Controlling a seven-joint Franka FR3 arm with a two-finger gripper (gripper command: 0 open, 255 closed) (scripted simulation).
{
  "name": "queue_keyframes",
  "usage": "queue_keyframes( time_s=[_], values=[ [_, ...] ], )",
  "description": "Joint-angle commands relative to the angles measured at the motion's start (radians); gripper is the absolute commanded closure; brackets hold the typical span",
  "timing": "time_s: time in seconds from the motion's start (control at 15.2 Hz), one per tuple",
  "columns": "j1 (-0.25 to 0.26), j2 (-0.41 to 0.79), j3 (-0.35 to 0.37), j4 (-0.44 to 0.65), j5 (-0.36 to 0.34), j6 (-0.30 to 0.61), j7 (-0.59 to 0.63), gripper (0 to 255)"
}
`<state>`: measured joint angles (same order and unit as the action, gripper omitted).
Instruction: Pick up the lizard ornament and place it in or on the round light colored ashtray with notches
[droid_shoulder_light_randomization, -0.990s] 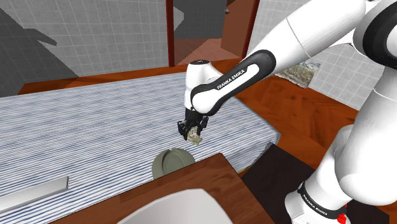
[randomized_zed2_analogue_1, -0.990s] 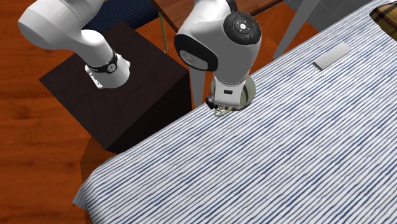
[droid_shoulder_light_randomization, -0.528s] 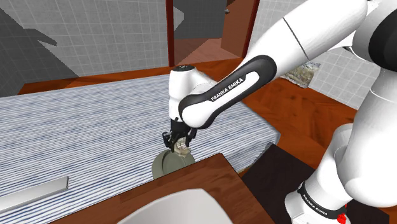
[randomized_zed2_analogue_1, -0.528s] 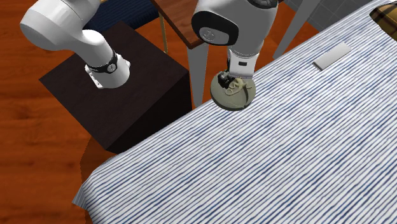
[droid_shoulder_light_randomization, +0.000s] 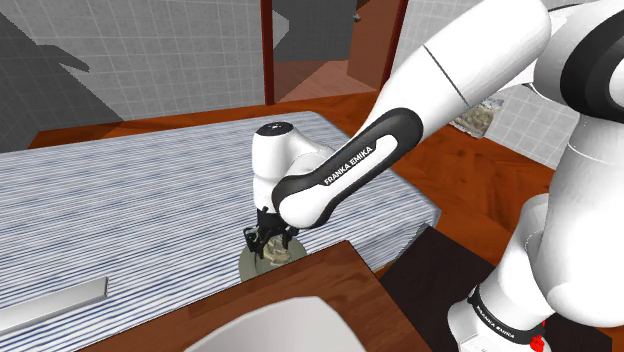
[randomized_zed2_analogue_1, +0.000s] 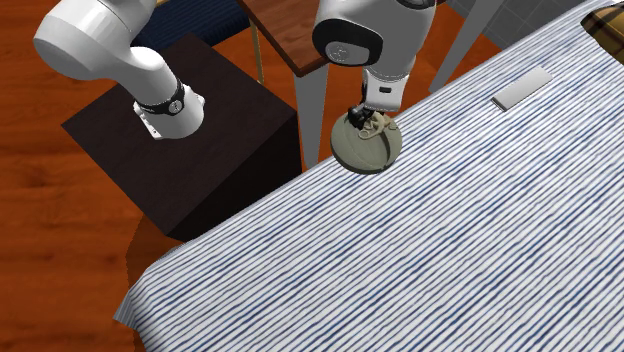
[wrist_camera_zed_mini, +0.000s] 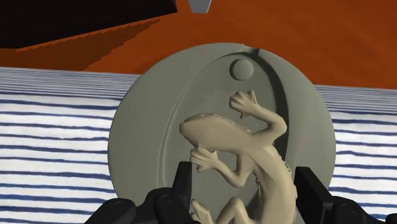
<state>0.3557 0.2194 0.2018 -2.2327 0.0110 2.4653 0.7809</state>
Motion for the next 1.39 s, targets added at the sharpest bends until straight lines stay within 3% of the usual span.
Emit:
queue_keyframes(
  time_s=[0.0, 0.53, 1.06, 1.12, 1.32],
  values=[
    [0.003, 0.023, -0.002, -0.003, -0.006, 0.027, 0.005, 255],
    [0.012, 0.113, -0.014, -0.008, -0.031, 0.121, 0.018, 255],
    [0.012, 0.115, -0.014, -0.008, -0.031, 0.122, 0.018, 255],
    [0.012, 0.115, -0.014, -0.008, -0.031, 0.122, 0.018, 0],
    [0.012, 0.115, -0.014, -0.008, -0.031, 0.122, 0.018, 0]
  ],
)
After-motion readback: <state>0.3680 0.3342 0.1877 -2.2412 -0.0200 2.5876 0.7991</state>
